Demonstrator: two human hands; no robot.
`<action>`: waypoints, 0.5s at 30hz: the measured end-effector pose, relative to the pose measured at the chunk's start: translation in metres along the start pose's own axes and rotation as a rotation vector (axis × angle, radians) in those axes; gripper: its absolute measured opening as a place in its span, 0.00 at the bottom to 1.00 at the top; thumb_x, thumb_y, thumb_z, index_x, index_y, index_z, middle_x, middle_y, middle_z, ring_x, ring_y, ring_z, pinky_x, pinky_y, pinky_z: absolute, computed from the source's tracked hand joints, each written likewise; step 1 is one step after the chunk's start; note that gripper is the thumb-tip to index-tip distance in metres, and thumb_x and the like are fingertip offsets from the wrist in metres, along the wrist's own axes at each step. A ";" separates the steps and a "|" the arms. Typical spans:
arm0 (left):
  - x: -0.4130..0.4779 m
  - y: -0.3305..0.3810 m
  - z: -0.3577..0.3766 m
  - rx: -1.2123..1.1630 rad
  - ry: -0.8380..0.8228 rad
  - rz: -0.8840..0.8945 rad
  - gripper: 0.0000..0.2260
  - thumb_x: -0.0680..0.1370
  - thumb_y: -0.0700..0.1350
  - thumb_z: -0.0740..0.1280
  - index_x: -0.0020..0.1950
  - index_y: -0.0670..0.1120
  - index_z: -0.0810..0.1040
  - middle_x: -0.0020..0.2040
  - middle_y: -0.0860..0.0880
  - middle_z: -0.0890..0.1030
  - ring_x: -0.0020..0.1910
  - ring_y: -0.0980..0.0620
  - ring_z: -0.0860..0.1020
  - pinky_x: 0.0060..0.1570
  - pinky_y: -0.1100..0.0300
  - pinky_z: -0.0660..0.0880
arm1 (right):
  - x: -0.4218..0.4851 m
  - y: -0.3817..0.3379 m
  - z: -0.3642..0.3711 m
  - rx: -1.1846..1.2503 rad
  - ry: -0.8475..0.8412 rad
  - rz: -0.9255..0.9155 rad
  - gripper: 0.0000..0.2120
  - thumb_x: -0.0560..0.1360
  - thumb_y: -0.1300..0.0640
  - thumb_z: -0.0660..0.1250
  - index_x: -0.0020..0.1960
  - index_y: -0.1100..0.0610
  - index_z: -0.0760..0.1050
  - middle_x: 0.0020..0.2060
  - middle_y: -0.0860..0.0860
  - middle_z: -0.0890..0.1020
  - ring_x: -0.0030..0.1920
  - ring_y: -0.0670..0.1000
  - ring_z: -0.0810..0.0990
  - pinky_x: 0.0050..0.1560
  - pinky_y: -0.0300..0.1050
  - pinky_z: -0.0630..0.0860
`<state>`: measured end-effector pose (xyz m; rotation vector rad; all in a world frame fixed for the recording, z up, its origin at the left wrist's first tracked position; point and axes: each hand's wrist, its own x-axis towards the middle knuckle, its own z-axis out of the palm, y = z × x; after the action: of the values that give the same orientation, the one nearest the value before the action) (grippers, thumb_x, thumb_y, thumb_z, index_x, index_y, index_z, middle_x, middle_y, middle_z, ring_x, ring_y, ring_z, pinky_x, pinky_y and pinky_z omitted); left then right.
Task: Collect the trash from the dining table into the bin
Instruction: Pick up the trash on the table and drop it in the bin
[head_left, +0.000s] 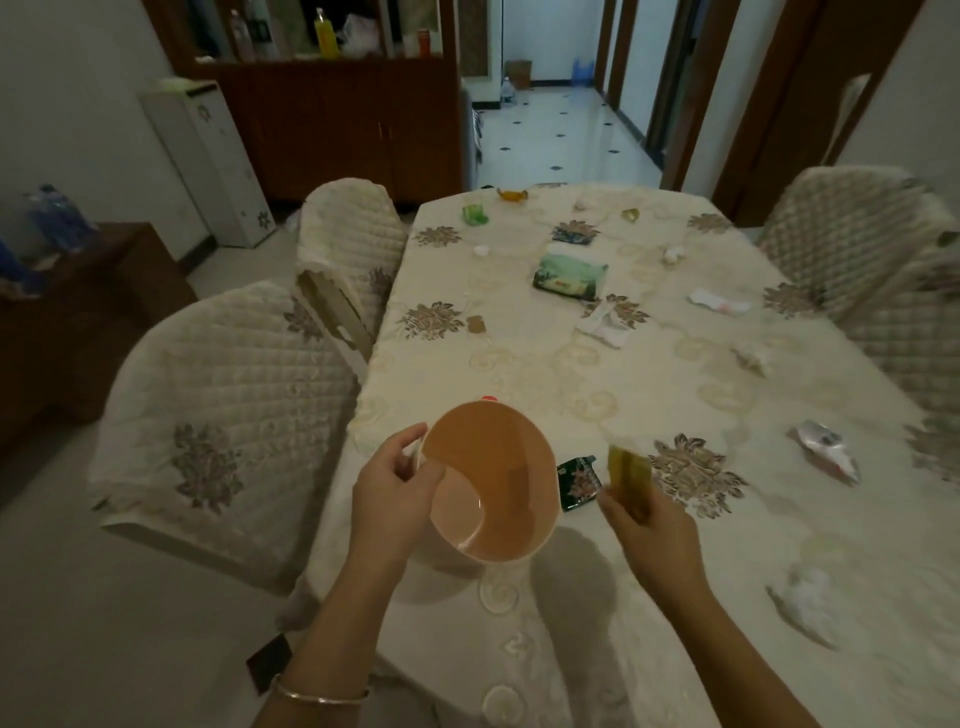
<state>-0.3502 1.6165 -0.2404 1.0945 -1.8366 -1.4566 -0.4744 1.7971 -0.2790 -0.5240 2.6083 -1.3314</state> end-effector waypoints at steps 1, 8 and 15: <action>0.001 -0.001 -0.001 -0.019 0.002 -0.010 0.16 0.74 0.39 0.65 0.61 0.51 0.76 0.34 0.51 0.70 0.37 0.52 0.70 0.39 0.60 0.70 | 0.002 -0.023 -0.006 0.131 0.046 -0.036 0.06 0.74 0.55 0.65 0.45 0.57 0.77 0.36 0.56 0.82 0.34 0.50 0.77 0.36 0.45 0.72; 0.013 -0.002 -0.009 -0.126 -0.013 -0.068 0.16 0.74 0.39 0.66 0.60 0.50 0.77 0.37 0.49 0.74 0.39 0.51 0.73 0.37 0.60 0.70 | 0.003 -0.120 0.022 0.140 -0.232 -0.282 0.00 0.73 0.53 0.66 0.44 0.48 0.75 0.35 0.51 0.80 0.35 0.53 0.78 0.38 0.47 0.77; 0.026 -0.003 -0.019 -0.170 -0.048 -0.099 0.13 0.75 0.41 0.66 0.58 0.53 0.75 0.43 0.49 0.77 0.44 0.51 0.76 0.39 0.61 0.71 | 0.008 -0.117 0.047 -0.011 -0.201 -0.264 0.23 0.71 0.55 0.69 0.63 0.53 0.68 0.54 0.51 0.80 0.51 0.49 0.77 0.56 0.44 0.75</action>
<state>-0.3476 1.5847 -0.2401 1.0879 -1.6753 -1.6765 -0.4405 1.6953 -0.2125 -0.9790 2.4469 -1.2595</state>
